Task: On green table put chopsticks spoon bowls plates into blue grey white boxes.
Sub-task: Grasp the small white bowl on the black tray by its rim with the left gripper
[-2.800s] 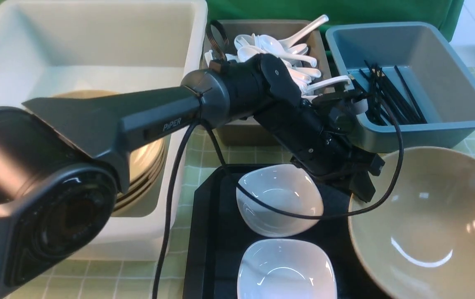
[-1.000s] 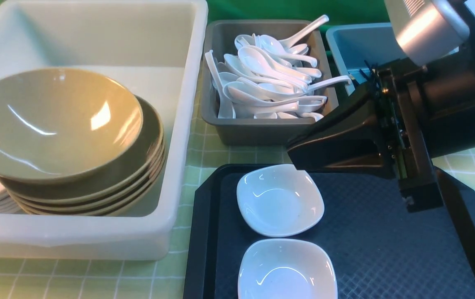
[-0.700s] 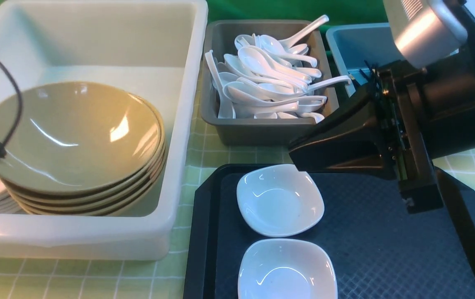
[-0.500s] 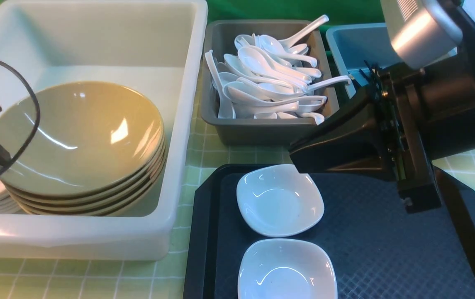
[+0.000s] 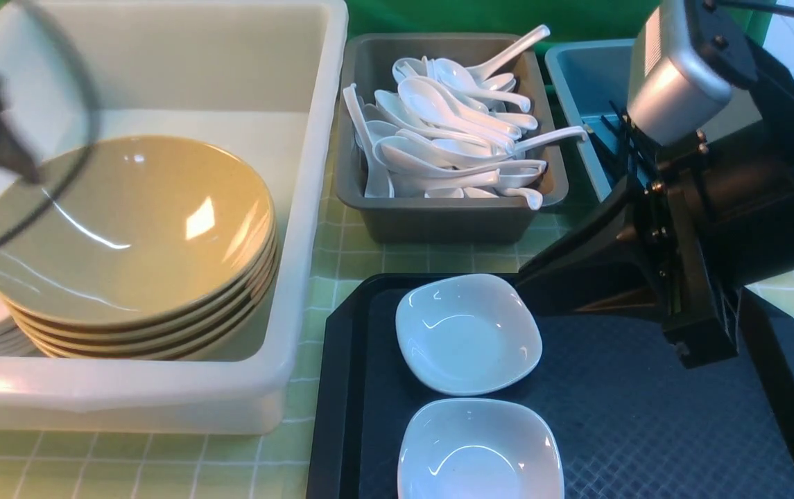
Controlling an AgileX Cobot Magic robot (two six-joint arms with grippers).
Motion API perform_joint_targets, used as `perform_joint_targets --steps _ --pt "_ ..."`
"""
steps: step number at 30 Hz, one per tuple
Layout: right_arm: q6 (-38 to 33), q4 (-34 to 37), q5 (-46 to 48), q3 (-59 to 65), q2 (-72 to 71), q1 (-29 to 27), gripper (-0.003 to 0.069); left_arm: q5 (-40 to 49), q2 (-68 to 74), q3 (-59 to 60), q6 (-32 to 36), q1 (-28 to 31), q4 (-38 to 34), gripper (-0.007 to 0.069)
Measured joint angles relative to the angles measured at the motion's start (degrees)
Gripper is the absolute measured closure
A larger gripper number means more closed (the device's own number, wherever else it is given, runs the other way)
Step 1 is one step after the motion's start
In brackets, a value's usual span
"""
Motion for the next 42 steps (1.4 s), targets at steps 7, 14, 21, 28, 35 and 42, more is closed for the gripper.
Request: perform_joint_targets --steps 7,14,21,28,35,42 --pt "1.0 -0.1 0.1 0.0 0.0 0.0 0.057 -4.4 2.0 0.6 2.8 -18.4 -10.4 0.0043" --pt "1.6 -0.3 1.5 0.0 -0.1 0.0 0.056 -16.0 16.7 1.7 -0.1 -31.3 -9.6 0.0108" --pt "1.6 -0.3 2.6 0.0 -1.7 0.0 0.0552 -20.6 27.2 1.1 0.0 -32.5 -9.5 0.0125" --pt "1.6 -0.3 2.9 0.0 -2.4 0.0 0.0547 -20.3 30.3 -2.8 -0.2 -33.0 -7.7 0.0125" --pt "1.6 -0.4 2.9 0.0 -2.4 0.0 0.0539 -16.5 32.4 -6.6 -7.0 -37.0 1.9 0.0125" --pt "1.6 -0.4 3.1 0.0 -2.4 0.0 0.0531 -16.8 34.3 -8.0 -11.7 -39.6 3.9 0.0125"
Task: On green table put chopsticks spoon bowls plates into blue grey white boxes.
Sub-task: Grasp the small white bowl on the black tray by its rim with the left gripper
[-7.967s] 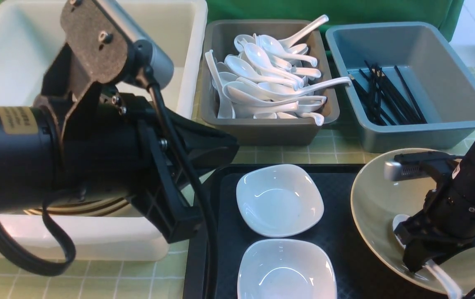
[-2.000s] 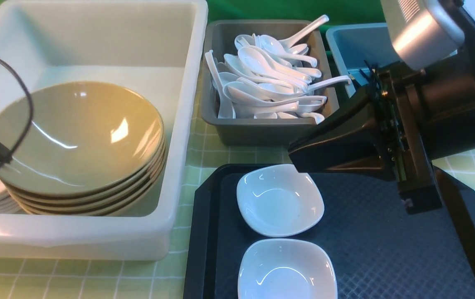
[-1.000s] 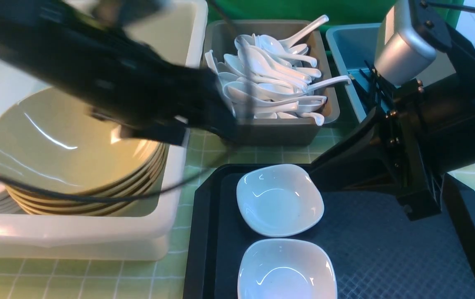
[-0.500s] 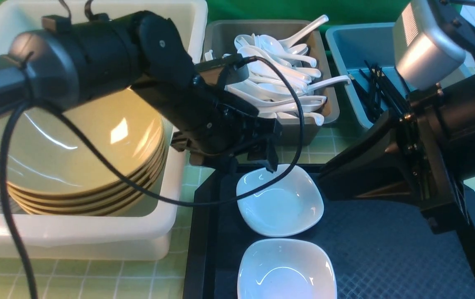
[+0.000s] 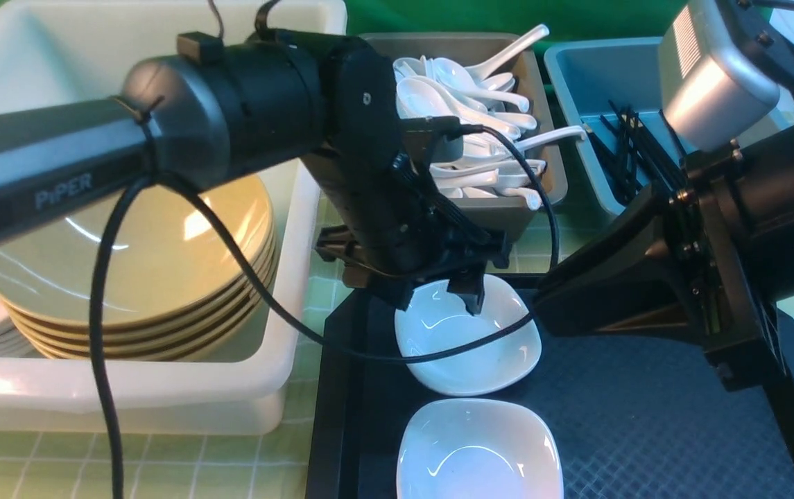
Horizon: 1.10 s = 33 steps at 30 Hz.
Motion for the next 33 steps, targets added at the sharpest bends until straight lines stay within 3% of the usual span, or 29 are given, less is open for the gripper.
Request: perform_joint_targets --steps 11,18,28,33 --pt "0.0 -0.1 3.2 0.0 0.0 0.0 0.0519 -4.7 5.2 0.0 -0.4 0.4 3.3 0.0125" --pt "0.0 -0.1 4.3 0.0 0.0 0.0 0.0512 -6.2 5.7 0.0 -5.1 1.5 9.1 0.0125" --pt "0.0 -0.1 4.4 0.0 0.0 0.0 0.0507 -6.7 9.5 -0.2 -5.7 1.5 5.7 0.0125" --pt "0.0 -0.1 4.6 0.0 0.0 0.0 0.0501 -6.7 10.9 -0.2 -3.1 1.5 1.7 0.0229"
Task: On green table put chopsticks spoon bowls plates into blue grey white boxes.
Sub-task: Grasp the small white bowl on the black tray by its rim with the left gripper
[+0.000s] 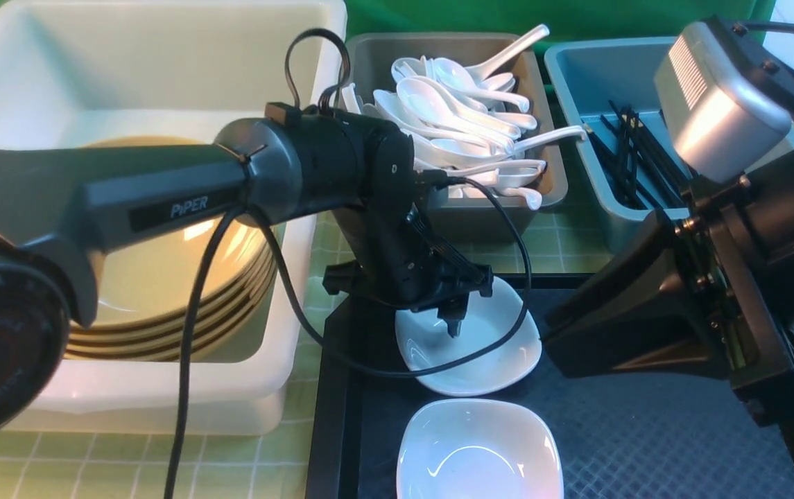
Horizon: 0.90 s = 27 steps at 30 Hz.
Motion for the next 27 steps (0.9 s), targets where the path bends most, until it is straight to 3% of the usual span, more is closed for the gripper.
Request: perform_joint_targets --steps 5,6,8,18,27 --pt "0.0 0.0 0.3 0.0 0.0 0.0 0.0496 0.1 0.8 -0.2 0.7 0.0 -1.0 0.0424" --pt "0.0 0.0 0.5 0.0 0.0 0.0 0.0495 -0.1 0.8 -0.2 1.2 0.0 -1.7 0.0501" --pt "0.0 0.0 0.8 0.0 0.0 0.0 0.0493 -0.4 0.5 -0.4 1.8 0.1 -3.7 0.054" --pt "0.0 -0.1 1.2 0.0 0.0 0.0 0.0477 -0.1 -0.5 -0.8 10.9 0.1 -13.8 0.0603" --pt "-0.8 -0.3 1.3 -0.2 -1.2 0.0 0.0475 2.1 -7.9 -0.8 15.9 0.1 -14.4 0.061"
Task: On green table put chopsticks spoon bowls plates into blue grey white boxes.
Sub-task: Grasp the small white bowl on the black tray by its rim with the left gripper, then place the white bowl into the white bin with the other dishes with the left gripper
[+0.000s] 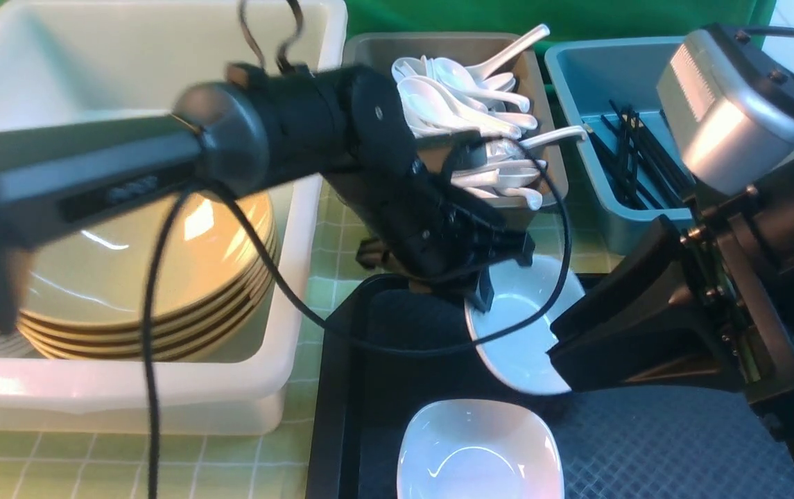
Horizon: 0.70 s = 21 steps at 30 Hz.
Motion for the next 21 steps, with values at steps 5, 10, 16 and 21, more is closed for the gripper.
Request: perform_joint_targets --steps 5,10,16,21 --pt "-0.6 -0.6 -0.6 -2.0 -2.7 0.0 0.048 2.5 -5.0 0.0 2.7 0.1 0.0 0.061" --pt "-0.7 -0.6 -2.6 -3.5 -3.8 0.0 0.0601 8.6 -11.8 0.0 6.4 5.0 -2.1 0.061" --pt "-0.2 -0.6 -10.8 -3.7 -3.8 0.0 0.0638 14.6 -19.4 1.7 11.0 18.9 -9.0 0.061" --pt "0.6 0.2 -14.3 -4.0 -3.5 0.0 0.0638 16.2 -29.2 9.4 13.2 34.2 -12.9 0.061"
